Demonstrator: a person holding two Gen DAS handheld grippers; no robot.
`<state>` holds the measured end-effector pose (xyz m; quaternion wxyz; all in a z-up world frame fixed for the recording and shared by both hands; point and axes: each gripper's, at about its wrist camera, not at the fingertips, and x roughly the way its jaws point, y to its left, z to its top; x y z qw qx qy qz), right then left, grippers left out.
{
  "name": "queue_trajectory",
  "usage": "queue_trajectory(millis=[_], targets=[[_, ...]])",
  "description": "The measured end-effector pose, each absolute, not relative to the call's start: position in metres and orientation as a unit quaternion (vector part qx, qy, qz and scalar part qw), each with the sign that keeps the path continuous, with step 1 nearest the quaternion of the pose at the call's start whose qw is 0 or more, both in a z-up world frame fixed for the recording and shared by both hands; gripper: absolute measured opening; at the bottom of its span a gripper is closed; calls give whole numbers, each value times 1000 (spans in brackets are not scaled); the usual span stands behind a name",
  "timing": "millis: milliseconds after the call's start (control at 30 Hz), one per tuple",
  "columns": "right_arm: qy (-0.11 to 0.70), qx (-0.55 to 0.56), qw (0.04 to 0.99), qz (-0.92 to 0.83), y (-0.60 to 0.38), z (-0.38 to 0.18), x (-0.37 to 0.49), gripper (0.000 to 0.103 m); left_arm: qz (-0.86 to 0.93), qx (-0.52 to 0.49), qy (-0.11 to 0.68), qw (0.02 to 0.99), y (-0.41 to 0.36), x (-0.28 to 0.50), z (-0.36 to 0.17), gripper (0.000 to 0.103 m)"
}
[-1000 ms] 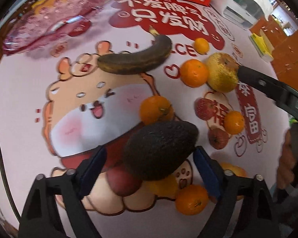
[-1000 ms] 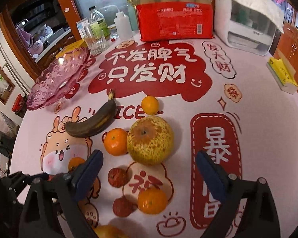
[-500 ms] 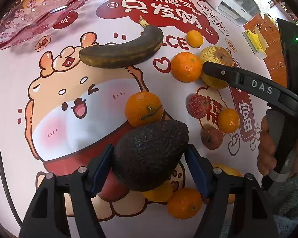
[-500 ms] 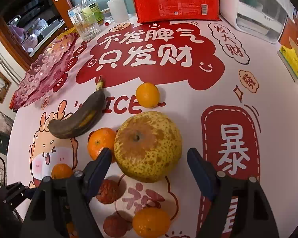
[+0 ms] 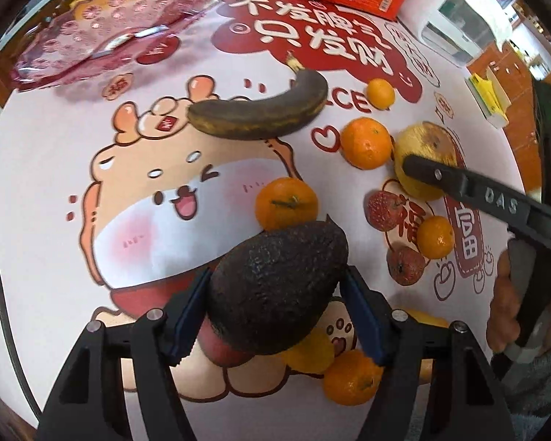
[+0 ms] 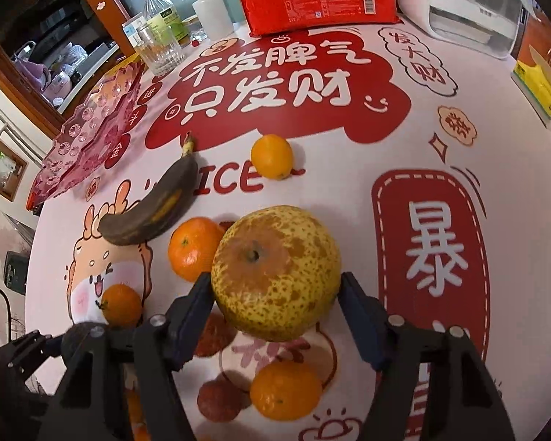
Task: Organize fruits
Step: 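Carry the avocado and pear with both tools over the pink glass bowl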
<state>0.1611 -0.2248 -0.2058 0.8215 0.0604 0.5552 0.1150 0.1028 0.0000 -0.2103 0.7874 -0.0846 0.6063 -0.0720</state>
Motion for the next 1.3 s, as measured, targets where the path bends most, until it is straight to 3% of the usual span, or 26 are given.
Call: queue_trajectory(millis=[600,1000,1300], targets=[[489,32,853,179,-213,-132,91,68,-26,-102,533,840,18,40,-128,69],[430,19,866,253,-177,-59,55,68,33,-77,471,878,54,11,-27,69],[386,22,885,259,-146,13,53,69,54,-40,428,901,109,33,42,69]])
